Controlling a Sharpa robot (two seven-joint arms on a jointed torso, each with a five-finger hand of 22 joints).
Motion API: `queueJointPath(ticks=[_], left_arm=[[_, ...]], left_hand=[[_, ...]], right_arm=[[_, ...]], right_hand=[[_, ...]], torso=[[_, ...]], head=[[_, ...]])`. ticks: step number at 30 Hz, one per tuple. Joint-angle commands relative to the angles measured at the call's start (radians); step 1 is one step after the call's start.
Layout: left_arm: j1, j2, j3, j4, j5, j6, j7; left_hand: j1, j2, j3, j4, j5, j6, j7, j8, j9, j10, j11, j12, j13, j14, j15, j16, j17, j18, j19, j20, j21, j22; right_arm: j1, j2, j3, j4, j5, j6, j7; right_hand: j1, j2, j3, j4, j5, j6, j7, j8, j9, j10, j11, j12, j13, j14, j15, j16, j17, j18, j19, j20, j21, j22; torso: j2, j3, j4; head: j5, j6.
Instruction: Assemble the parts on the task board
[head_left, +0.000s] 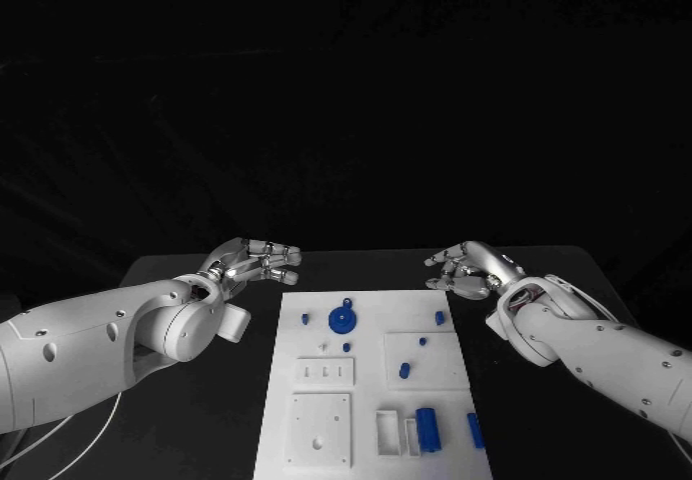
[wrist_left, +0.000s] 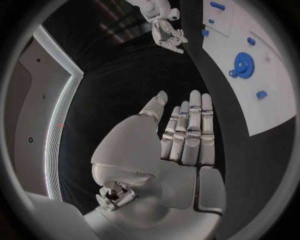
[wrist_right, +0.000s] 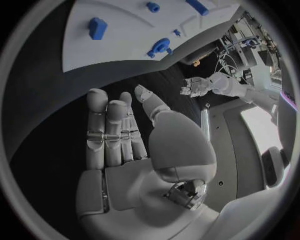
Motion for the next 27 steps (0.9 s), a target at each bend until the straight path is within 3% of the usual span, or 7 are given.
queueJointPath(ticks=[1, 2, 3, 5, 10, 17, 27], left_arm=[[0.001, 0.0, 0.001, -0.005, -0.01, 0.01, 0.01], [0.001, 0.0, 0.001, -0.008, -0.01, 0.011, 0.01], [0.001, 0.0, 0.0, -0.01, -0.01, 0.012, 0.01], [0.0, 0.0, 0.0, -0.014, -0.011, 0.013, 0.01], [-0.001, 0.001, 0.0, -0.02, -0.012, 0.015, 0.01], [-0.003, 0.001, 0.0, -0.023, -0.012, 0.017, 0.01], [-0.005, 0.003, 0.0, -0.027, -0.013, 0.021, 0.01]], left_hand=[[0.005, -0.001, -0.004, -0.001, 0.005, 0.007, -0.002, -0.001, 0.0, 0.0, -0.003, -0.004, 0.001, -0.006, -0.001, -0.007, -0.001, -0.007, -0.005, 0.004, -0.004, -0.001], [0.005, -0.001, -0.004, -0.001, 0.005, 0.007, -0.002, -0.001, 0.0, 0.0, -0.003, -0.004, 0.001, -0.006, -0.001, -0.007, -0.001, -0.007, -0.005, 0.004, -0.004, -0.001], [0.005, -0.001, -0.004, -0.001, 0.005, 0.007, -0.002, -0.001, 0.0, 0.0, -0.003, -0.004, 0.001, -0.006, -0.001, -0.007, -0.001, -0.007, -0.005, 0.004, -0.004, -0.001], [0.005, -0.001, -0.004, -0.001, 0.005, 0.007, -0.002, -0.001, 0.0, 0.0, -0.003, -0.004, 0.001, -0.006, -0.001, -0.007, -0.001, -0.007, -0.005, 0.004, -0.004, -0.001], [0.005, -0.002, -0.004, -0.002, 0.005, 0.006, -0.002, -0.001, 0.0, 0.0, -0.003, -0.004, 0.001, -0.005, -0.001, -0.007, -0.001, -0.007, -0.005, 0.004, -0.004, -0.001], [0.004, -0.002, -0.003, -0.003, 0.005, 0.006, -0.001, -0.001, -0.001, -0.001, -0.002, -0.004, 0.001, -0.005, -0.001, -0.007, -0.001, -0.008, -0.005, 0.004, -0.004, -0.002], [0.004, -0.002, -0.003, -0.003, 0.005, 0.006, -0.001, -0.001, -0.001, -0.001, -0.002, -0.004, 0.001, -0.005, -0.001, -0.007, -0.001, -0.008, -0.005, 0.004, -0.004, -0.002]], right_arm=[[-0.001, -0.018, 0.002, -0.012, 0.138, 0.065, 0.078], [-0.004, -0.028, 0.002, -0.016, 0.137, 0.072, 0.076], [-0.006, -0.035, 0.003, -0.018, 0.128, 0.076, 0.073], [-0.011, -0.047, 0.003, -0.02, 0.098, 0.085, 0.066], [-0.02, -0.066, 0.003, -0.028, 0.051, 0.137, 0.052], [-0.043, -0.063, 0.003, -0.062, 0.014, 0.185, 0.058], [-0.07, -0.037, 0.003, -0.095, 0.003, 0.197, 0.066]], right_hand=[[0.012, -0.014, -0.014, -0.009, 0.006, -0.005, -0.001, -0.001, 0.001, 0.049, -0.005, 0.035, 0.024, -0.004, -0.002, 0.004, -0.004, 0.009, 0.0, 0.0, 0.014, 0.006], [-0.003, -0.021, -0.057, 0.011, 0.023, 0.018, 0.018, -0.004, 0.001, -0.016, 0.007, 0.537, 0.508, 0.006, 0.009, 0.189, 0.165, -0.001, 0.013, 0.007, 0.143, 0.071], [0.005, -0.02, -0.049, 0.017, 0.039, 0.026, -0.001, -0.003, 0.002, 0.022, 0.014, 0.683, 0.657, 0.016, 0.017, 0.264, 0.241, 0.005, 0.018, 0.014, 0.209, 0.091], [0.011, -0.03, -0.05, 0.042, 0.065, 0.028, -0.004, -0.001, 0.003, 0.088, 0.016, 0.79, 0.77, 0.044, 0.018, 0.336, 0.322, 0.004, 0.036, 0.017, 0.357, 0.114], [0.039, -0.03, -0.099, 0.092, 0.085, -0.005, -0.011, 0.0, 0.004, 0.157, 0.002, 0.834, 0.855, 0.07, 0.008, 0.36, 0.394, -0.002, 0.036, 0.009, 0.509, 0.132], [0.052, -0.02, -0.105, 0.089, 0.082, -0.027, -0.017, -0.002, 0.003, 0.175, -0.004, 0.83, 0.882, 0.076, 0.0, 0.353, 0.407, -0.007, 0.033, 0.003, 0.551, 0.135], [0.054, -0.023, -0.113, 0.096, 0.075, -0.032, -0.024, -0.001, 0.003, 0.177, -0.013, 0.82, 0.89, 0.077, -0.006, 0.348, 0.41, -0.012, 0.029, -0.004, 0.551, 0.134]], torso=[[-0.002, 0.0115, -0.0095], [-0.002, 0.0149, -0.0106], [-0.002, 0.0164, -0.0114], [-0.002, 0.0198, -0.0125], [-0.002, 0.0258, -0.014], [-0.001, 0.028, -0.0144], [-0.001, 0.0226, -0.011]], head=[[-0.004, 0.001], [-0.007, 0.001], [-0.01, 0.001], [-0.016, 0.0], [-0.024, -0.002], [-0.033, -0.004], [-0.041, -0.014]])
